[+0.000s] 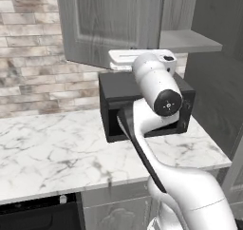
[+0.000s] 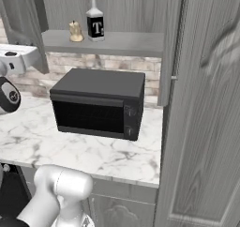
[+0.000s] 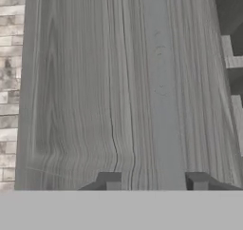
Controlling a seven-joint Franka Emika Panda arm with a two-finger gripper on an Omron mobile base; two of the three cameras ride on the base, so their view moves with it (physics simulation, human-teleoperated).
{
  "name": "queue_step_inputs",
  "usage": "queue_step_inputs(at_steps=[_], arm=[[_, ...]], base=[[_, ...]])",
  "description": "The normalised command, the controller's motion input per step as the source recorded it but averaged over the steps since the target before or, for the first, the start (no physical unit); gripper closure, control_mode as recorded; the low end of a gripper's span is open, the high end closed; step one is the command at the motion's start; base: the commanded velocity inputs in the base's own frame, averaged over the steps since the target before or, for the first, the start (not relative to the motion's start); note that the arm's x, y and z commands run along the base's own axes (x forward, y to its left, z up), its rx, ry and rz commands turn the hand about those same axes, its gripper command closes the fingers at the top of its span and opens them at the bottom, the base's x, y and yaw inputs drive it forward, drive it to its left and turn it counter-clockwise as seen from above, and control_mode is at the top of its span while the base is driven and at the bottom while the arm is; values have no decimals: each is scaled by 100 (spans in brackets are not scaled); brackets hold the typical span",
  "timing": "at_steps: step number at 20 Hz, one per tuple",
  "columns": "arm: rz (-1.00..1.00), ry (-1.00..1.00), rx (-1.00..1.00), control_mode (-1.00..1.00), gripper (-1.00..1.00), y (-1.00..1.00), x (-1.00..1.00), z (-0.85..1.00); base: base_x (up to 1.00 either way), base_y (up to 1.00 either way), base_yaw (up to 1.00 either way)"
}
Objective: Get the candle and the liquor from the cabinet and move them to the dining counter.
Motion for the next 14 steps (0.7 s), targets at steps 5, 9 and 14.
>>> queue_step_inputs(at_steps=[5,9,14], arm=[[0,0,-8,-100,100,73,-100,30],[0,1,-8,-100,-100,70,-96,32],[0,5,-10,-100,-100,36,-57,30]], base=[[0,0,0],[0,0,0],[0,0,0]])
